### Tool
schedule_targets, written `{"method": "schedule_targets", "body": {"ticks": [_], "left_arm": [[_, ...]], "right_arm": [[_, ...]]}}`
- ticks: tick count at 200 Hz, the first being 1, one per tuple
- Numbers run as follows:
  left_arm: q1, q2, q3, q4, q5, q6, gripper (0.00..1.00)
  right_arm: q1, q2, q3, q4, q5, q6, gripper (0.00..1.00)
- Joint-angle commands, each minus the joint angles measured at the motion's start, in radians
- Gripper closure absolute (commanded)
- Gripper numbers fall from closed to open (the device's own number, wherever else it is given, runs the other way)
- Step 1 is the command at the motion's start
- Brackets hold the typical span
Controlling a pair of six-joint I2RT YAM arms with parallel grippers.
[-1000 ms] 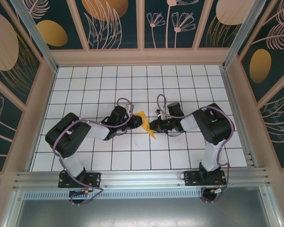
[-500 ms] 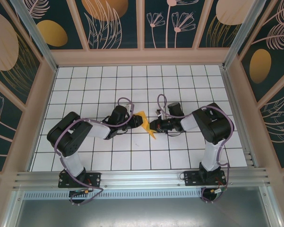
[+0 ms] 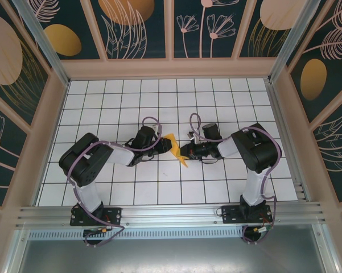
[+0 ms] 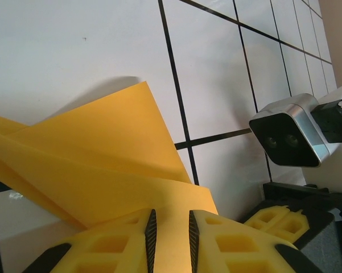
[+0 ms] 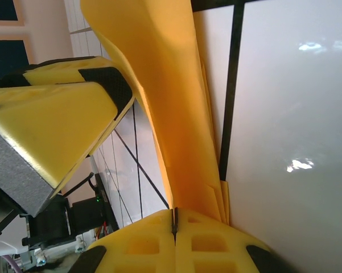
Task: Fold a paper plane with a square sheet of paper (pick it up from the middle)
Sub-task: Fold the wing for the fifth time at the center of the table.
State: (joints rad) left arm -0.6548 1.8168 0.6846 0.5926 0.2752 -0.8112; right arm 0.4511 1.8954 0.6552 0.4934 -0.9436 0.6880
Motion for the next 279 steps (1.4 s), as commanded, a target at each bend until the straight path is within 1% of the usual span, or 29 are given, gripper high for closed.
{"method": "schedule_targets", "body": {"ticks": [1, 79, 130, 170, 211, 235, 279], "left_arm": [[-0.006, 0.022, 0.025, -0.032, -0.025, 0.025, 0.74], [-0.005, 0.049, 0.052, -0.074, -0.045, 0.039, 0.74], [-0.005, 0.068, 0.079, -0.179, -0.086, 0.044, 0.74], [-0.005, 0.086, 0.091, -0.23, -0.1, 0.034, 0.74], [-0.006, 0.106, 0.106, -0.265, -0.106, 0.022, 0.74], [-0.005, 0.114, 0.118, -0.289, -0.113, 0.014, 0.74], [-0.005, 0.118, 0.128, -0.3, -0.112, 0.011, 0.74]], "right_arm": [[-0.012, 0.046, -0.026, -0.047, 0.063, -0.009, 1.0], [-0.013, 0.052, -0.031, -0.06, 0.059, -0.019, 1.0], [-0.012, 0.036, -0.004, -0.095, 0.063, -0.041, 1.0], [-0.012, -0.023, 0.038, -0.157, 0.05, -0.081, 0.88], [-0.012, -0.104, 0.026, -0.22, 0.043, -0.129, 0.77], [-0.012, -0.141, 0.006, -0.261, 0.053, -0.161, 0.74], [-0.005, -0.159, -0.006, -0.309, 0.052, -0.225, 0.74]]}}
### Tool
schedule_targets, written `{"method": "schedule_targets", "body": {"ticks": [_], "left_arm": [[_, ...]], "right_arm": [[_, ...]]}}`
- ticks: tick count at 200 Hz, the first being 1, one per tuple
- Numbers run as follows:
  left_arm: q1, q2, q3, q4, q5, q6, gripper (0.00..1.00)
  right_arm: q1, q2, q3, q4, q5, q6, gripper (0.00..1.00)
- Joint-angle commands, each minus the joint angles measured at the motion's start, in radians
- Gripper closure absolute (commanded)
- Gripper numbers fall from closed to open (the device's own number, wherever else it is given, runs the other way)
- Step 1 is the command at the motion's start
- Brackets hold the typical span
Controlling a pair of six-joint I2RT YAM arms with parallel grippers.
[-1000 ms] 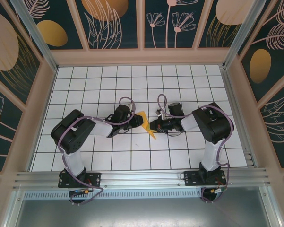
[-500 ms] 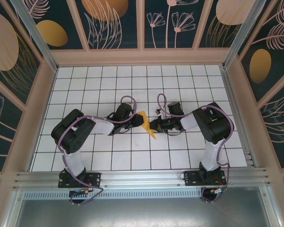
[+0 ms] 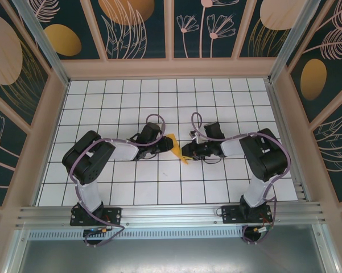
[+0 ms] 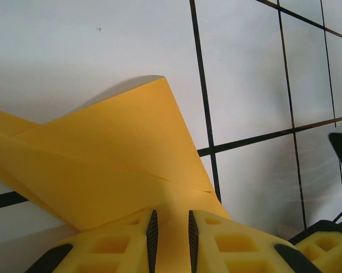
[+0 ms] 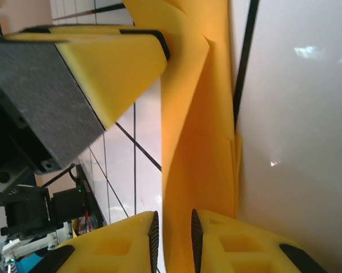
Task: Fold a paper plane with a square sheet of paper (pick it up from the middle)
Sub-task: Fold the wing for the fifth time at the center of the table.
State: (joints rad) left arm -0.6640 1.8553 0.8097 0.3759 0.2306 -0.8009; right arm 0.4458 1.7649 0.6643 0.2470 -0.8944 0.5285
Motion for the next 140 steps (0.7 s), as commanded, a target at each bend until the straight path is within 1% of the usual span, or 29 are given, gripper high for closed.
{"method": "schedule_targets", "body": {"ticks": [1, 20, 55, 81, 119, 140], "left_arm": [[0.004, 0.079, 0.003, -0.085, -0.069, 0.001, 0.74], [0.003, 0.079, 0.005, -0.088, -0.068, 0.001, 0.74], [0.004, 0.08, 0.007, -0.095, -0.074, 0.003, 0.74], [0.004, 0.08, 0.011, -0.106, -0.08, 0.006, 0.74], [0.003, 0.085, 0.021, -0.119, -0.089, 0.007, 0.74], [0.005, 0.088, 0.023, -0.126, -0.089, 0.008, 0.74]], "right_arm": [[0.001, -0.028, -0.016, -0.063, 0.003, -0.067, 0.74], [0.005, -0.021, -0.011, -0.083, 0.015, -0.086, 0.76], [0.005, -0.007, -0.023, -0.093, 0.037, -0.097, 0.85], [0.005, 0.001, -0.034, -0.11, 0.06, -0.109, 0.89], [0.004, -0.007, -0.035, -0.133, 0.088, -0.114, 0.91], [0.007, -0.048, -0.032, -0.141, 0.085, -0.104, 0.91]]}}
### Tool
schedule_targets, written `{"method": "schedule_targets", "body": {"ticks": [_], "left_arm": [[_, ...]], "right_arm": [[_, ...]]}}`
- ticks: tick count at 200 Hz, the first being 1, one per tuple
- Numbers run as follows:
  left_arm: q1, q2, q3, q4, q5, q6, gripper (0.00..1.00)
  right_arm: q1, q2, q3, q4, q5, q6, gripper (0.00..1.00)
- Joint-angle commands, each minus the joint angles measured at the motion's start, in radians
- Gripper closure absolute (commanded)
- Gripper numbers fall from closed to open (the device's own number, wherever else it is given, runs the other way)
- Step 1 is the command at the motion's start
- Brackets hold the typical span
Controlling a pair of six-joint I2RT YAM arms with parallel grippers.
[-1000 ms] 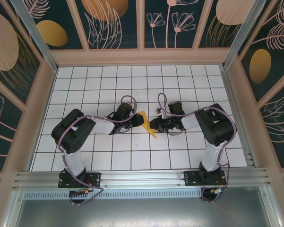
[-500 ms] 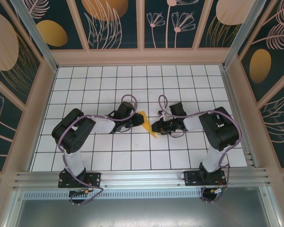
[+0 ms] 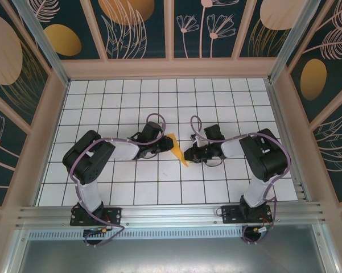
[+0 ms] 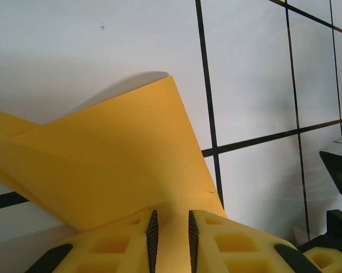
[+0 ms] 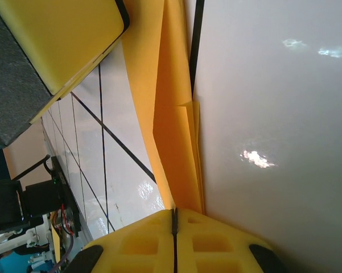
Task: Fold a paper plane with a square sheet of paper (pick it up from the middle)
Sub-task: Fold the wing for the fifth time at the center of the table.
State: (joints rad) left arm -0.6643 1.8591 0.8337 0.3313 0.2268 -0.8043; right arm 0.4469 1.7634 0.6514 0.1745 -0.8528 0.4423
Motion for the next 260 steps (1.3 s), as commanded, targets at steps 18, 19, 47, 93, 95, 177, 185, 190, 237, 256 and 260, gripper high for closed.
{"method": "schedule_targets", "body": {"ticks": [18, 19, 47, 93, 95, 177, 185, 190, 237, 256, 260], "left_arm": [[0.005, 0.084, 0.001, -0.084, -0.086, 0.013, 0.74], [0.005, 0.083, 0.001, -0.085, -0.086, 0.013, 0.74], [0.003, 0.085, 0.003, -0.087, -0.083, 0.013, 0.74], [0.005, 0.089, 0.004, -0.089, -0.078, 0.013, 0.74], [0.004, 0.089, 0.005, -0.088, -0.078, 0.013, 0.74], [0.004, 0.087, 0.007, -0.094, -0.077, 0.016, 0.74], [0.004, 0.088, 0.008, -0.091, -0.076, 0.016, 0.74], [0.003, 0.09, 0.008, -0.091, -0.076, 0.014, 0.74], [0.004, 0.089, 0.007, -0.091, -0.076, 0.014, 0.75], [0.004, 0.089, 0.005, -0.092, -0.076, 0.013, 0.75], [0.005, 0.088, 0.005, -0.092, -0.076, 0.014, 0.74]], "right_arm": [[0.011, -0.105, -0.007, -0.105, 0.07, -0.015, 0.9], [0.011, -0.109, -0.005, -0.109, 0.072, -0.016, 0.9], [0.047, -0.193, 0.035, -0.211, 0.201, -0.03, 0.86], [0.127, -0.232, 0.113, -0.315, 0.422, -0.03, 0.81], [0.129, -0.232, 0.116, -0.317, 0.428, -0.03, 0.81], [0.183, -0.25, 0.179, -0.324, 0.485, -0.034, 0.73], [0.187, -0.233, 0.186, -0.305, 0.44, -0.037, 0.73], [0.188, -0.22, 0.19, -0.294, 0.413, -0.036, 0.73], [0.174, -0.1, 0.205, -0.237, 0.325, -0.034, 0.77], [0.166, -0.081, 0.188, -0.222, 0.299, -0.037, 0.78], [0.164, -0.08, 0.183, -0.22, 0.294, -0.037, 0.78]]}}
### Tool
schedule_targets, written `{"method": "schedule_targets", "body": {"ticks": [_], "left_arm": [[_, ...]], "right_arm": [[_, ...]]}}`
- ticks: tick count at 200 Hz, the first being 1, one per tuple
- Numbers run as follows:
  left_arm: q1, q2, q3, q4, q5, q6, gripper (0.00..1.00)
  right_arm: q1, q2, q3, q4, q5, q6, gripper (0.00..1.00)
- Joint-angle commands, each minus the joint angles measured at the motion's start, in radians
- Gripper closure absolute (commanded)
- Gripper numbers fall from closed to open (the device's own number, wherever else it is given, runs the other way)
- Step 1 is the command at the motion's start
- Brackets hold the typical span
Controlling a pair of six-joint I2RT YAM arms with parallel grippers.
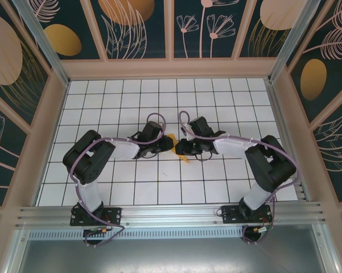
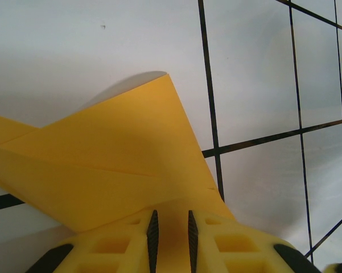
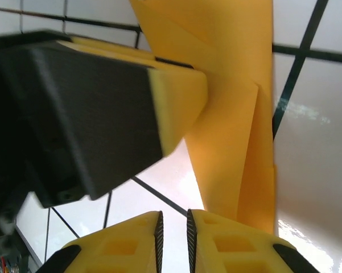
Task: Fold a paper plane with a square sheet of paper (pick it up from the middle)
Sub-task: Fold the wing for the fifth time at the center of the table.
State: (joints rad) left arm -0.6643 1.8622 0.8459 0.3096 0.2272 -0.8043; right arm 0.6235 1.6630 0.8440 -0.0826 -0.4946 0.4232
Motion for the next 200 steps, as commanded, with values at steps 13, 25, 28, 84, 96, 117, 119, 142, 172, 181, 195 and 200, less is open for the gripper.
{"method": "schedule_targets", "body": {"ticks": [13, 25, 28, 84, 96, 117, 119, 142, 172, 181, 195, 200], "left_arm": [[0.005, 0.084, -0.006, -0.071, -0.077, 0.016, 0.75], [0.005, 0.085, -0.005, -0.072, -0.077, 0.016, 0.75], [0.005, 0.084, -0.005, -0.072, -0.078, 0.017, 0.75], [0.005, 0.087, -0.001, -0.079, -0.084, 0.017, 0.75], [0.005, 0.086, -0.001, -0.081, -0.088, 0.016, 0.75], [0.006, 0.084, 0.0, -0.083, -0.088, 0.016, 0.75], [0.005, 0.084, 0.0, -0.084, -0.089, 0.016, 0.75], [0.003, 0.086, 0.002, -0.085, -0.088, 0.017, 0.75], [0.004, 0.086, 0.002, -0.087, -0.089, 0.017, 0.75], [0.004, 0.085, 0.002, -0.087, -0.091, 0.017, 0.74], [0.005, 0.086, 0.003, -0.088, -0.091, 0.017, 0.75], [0.006, 0.086, 0.002, -0.087, -0.091, 0.017, 0.75]], "right_arm": [[-0.015, 0.025, -0.025, 0.038, -0.073, -0.024, 0.78], [-0.019, 0.028, -0.038, 0.036, -0.074, -0.028, 0.78], [-0.02, 0.029, -0.042, 0.035, -0.075, -0.029, 0.78], [-0.036, 0.028, -0.073, 0.002, -0.076, -0.063, 0.78], [-0.039, 0.026, -0.074, -0.003, -0.084, -0.067, 0.78], [-0.04, 0.025, -0.077, -0.007, -0.097, -0.075, 0.78], [-0.04, 0.025, -0.077, -0.007, -0.098, -0.075, 0.78], [-0.041, 0.026, -0.08, -0.016, -0.104, -0.083, 0.78], [-0.043, 0.026, -0.091, -0.029, -0.102, -0.093, 0.79], [-0.043, 0.026, -0.097, -0.029, -0.103, -0.096, 0.79], [-0.045, 0.027, -0.104, -0.032, -0.102, -0.099, 0.79], [-0.047, 0.026, -0.107, -0.035, -0.101, -0.1, 0.79]]}}
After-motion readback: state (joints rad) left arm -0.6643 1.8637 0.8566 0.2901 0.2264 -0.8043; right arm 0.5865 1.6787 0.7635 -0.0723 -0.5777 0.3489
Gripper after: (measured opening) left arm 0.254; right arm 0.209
